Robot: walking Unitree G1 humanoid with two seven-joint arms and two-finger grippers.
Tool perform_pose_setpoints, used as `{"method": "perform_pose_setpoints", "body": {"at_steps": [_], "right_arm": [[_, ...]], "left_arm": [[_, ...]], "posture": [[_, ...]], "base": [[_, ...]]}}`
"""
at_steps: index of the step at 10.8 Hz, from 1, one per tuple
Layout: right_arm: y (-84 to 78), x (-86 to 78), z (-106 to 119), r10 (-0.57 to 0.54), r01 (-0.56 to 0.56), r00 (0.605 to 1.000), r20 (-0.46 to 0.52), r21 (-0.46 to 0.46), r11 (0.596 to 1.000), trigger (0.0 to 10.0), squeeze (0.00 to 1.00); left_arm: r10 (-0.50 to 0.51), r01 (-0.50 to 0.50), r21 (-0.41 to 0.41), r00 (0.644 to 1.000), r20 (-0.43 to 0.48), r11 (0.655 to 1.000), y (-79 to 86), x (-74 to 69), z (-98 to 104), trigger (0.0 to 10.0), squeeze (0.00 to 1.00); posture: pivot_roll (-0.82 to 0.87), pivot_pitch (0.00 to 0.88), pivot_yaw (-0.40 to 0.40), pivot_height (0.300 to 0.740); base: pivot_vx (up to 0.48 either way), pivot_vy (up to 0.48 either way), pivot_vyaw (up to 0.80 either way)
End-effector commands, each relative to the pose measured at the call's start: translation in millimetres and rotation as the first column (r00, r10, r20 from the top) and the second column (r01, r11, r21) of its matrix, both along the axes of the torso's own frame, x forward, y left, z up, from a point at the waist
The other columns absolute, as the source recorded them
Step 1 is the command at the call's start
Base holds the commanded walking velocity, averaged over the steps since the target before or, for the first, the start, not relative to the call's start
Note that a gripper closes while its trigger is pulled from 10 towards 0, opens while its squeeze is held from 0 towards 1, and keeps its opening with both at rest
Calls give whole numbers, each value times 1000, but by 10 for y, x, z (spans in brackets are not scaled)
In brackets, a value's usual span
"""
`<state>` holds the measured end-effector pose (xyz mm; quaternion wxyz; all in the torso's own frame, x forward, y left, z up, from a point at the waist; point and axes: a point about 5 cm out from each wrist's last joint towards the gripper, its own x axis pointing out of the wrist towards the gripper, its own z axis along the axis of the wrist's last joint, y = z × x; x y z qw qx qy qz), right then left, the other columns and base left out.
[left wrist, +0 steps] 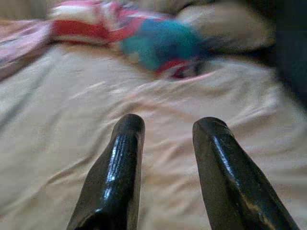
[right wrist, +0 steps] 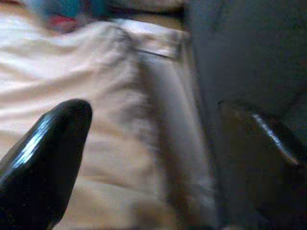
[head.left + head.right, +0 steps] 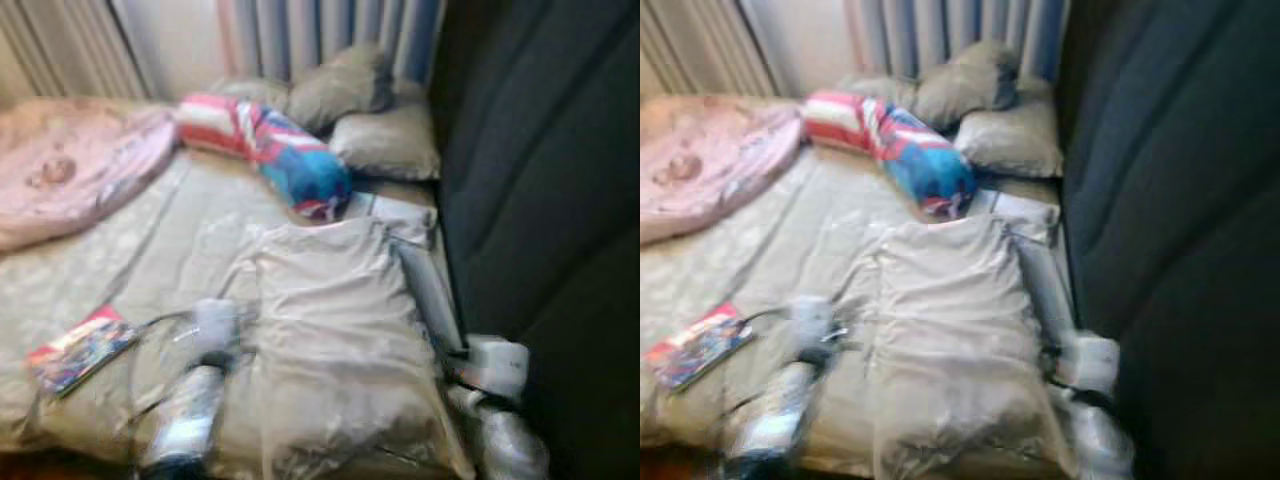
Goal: Clean up the room
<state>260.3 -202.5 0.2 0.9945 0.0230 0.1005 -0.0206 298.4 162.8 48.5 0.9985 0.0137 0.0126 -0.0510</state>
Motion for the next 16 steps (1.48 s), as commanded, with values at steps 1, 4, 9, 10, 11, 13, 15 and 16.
{"method": "perform_pose_setpoints", "body": {"at_steps": [1,4,9,10,11,13,15,16], "right_arm": [[129,54,30,26,-26,999,19,23,999,10000,0],[134,62,32,23,-24,1000,19,25,999,10000,0],[144,78,42,41,-41,999,22,28,999,10000,0],[156,74,37,51,-52,998,19,31,998,10000,0],[164,68,32,57,-57,998,18,31,998,10000,0],[166,54,20,60,-61,998,14,32,998,10000,0],[165,53,18,60,-61,998,12,32,998,10000,0],[166,53,17,60,-60,998,11,31,998,10000,0]], "left_arm": [[31,-31,19,999,-29,999,139,-64,-68,10000,0],[21,-20,17,1000,-22,1000,116,-42,-41,10000,0],[19,-18,15,1000,-25,1000,82,-42,-47,10000,0],[23,-23,12,999,-29,1000,86,-50,-60,10000,0],[28,-28,12,999,-32,1000,97,-59,-68,10000,0],[36,-36,3,999,-39,999,100,-72,-84,10000,0],[37,-37,3,998,-45,999,104,-65,-86,10000,0],[39,-39,6,998,-40,999,110,-65,-81,10000,0]], "posture": [[38,45,-6,740],[38,43,-5,740],[40,42,-7,740],[40,43,-8,740],[39,45,-8,740],[39,46,-8,740],[39,47,-8,740],[40,47,-8,740]], "base": [[0,0,0],[0,0,0],[0,0,0],[0,0,0],[0,0,0],[0,0,0],[0,480,0],[0,480,0]]}}
